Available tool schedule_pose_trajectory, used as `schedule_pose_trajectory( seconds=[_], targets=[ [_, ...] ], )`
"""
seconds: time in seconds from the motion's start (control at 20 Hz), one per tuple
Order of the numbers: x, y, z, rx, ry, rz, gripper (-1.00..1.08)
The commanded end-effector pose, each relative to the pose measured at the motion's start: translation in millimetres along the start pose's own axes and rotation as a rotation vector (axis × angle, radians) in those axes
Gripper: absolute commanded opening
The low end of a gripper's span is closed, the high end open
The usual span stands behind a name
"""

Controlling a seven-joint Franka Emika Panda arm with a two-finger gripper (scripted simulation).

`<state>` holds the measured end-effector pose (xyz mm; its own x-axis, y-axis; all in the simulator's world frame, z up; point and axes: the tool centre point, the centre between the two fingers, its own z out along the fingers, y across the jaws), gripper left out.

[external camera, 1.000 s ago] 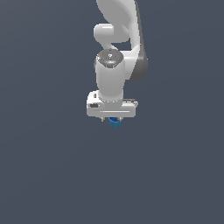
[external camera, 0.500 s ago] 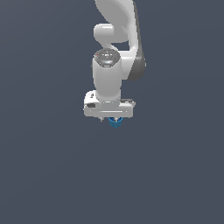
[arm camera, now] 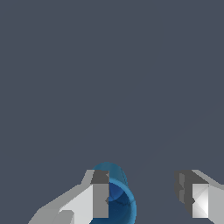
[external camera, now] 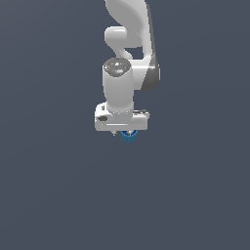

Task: Pick up the object and move it to a goal position.

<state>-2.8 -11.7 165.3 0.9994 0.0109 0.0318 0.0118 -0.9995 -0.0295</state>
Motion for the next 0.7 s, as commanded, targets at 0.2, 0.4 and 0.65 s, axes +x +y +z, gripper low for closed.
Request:
schedule_pose_trajectory(
  seconds=[0.2,0.4,0.65],
  targets=[
    [-16,-1,18,0.043,0.041,-0.052,0.28],
    [-31,-1,32,0.067,0.077,-0.091,0.28],
    [-50,2,46,0.08,0.121,-0.131,0.28]
  ],
)
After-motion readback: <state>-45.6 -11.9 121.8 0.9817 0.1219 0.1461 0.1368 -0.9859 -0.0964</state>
